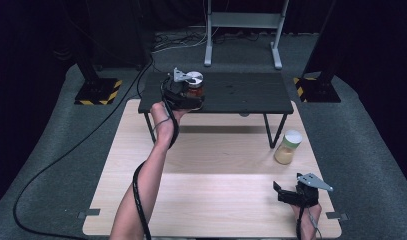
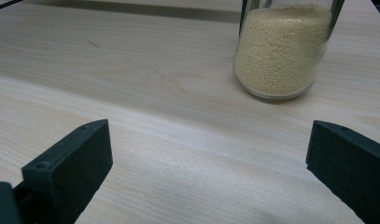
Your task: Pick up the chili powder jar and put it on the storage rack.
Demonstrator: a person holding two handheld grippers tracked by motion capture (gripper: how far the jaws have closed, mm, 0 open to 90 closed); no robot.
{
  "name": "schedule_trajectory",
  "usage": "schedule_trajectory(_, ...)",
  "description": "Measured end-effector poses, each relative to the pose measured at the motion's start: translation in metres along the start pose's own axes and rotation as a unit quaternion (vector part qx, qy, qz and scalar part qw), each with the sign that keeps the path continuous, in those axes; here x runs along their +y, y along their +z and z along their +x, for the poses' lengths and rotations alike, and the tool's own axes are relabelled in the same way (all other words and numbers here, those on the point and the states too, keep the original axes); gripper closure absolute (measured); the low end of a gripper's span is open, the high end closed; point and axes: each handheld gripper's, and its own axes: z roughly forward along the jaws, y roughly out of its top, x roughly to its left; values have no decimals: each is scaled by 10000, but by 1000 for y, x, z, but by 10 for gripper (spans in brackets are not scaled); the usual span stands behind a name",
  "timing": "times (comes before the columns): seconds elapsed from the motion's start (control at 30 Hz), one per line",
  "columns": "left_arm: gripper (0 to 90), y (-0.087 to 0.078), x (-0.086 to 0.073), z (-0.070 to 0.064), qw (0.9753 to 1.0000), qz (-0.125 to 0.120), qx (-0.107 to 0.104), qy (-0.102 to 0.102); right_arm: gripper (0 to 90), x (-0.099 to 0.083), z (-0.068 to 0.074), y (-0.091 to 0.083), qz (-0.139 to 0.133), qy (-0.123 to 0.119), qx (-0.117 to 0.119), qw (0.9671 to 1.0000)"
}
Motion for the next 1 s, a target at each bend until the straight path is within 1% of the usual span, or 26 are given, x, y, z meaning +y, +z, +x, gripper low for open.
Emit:
schedule_trajectory(0.3,313,3,0,2,10000,30,-2,-46,0,0,0,0,-14,12,-4,10000)
schedule_trajectory(0.37,313,3,0,4,10000,33,-41,-69,0,-1,0,0,-18,13,2,10000)
schedule_trajectory(0.57,313,6,-1,5,9999,63,-24,-112,0,-1,-1,0,-29,13,8,10000)
schedule_trajectory(0.77,313,6,-7,10,9997,-14,-103,-220,0,-1,-1,0,-30,21,2,10000)
schedule_trajectory(1.0,312,6,-8,11,9997,-38,-109,-215,0,-1,-1,0,-31,25,3,10000)
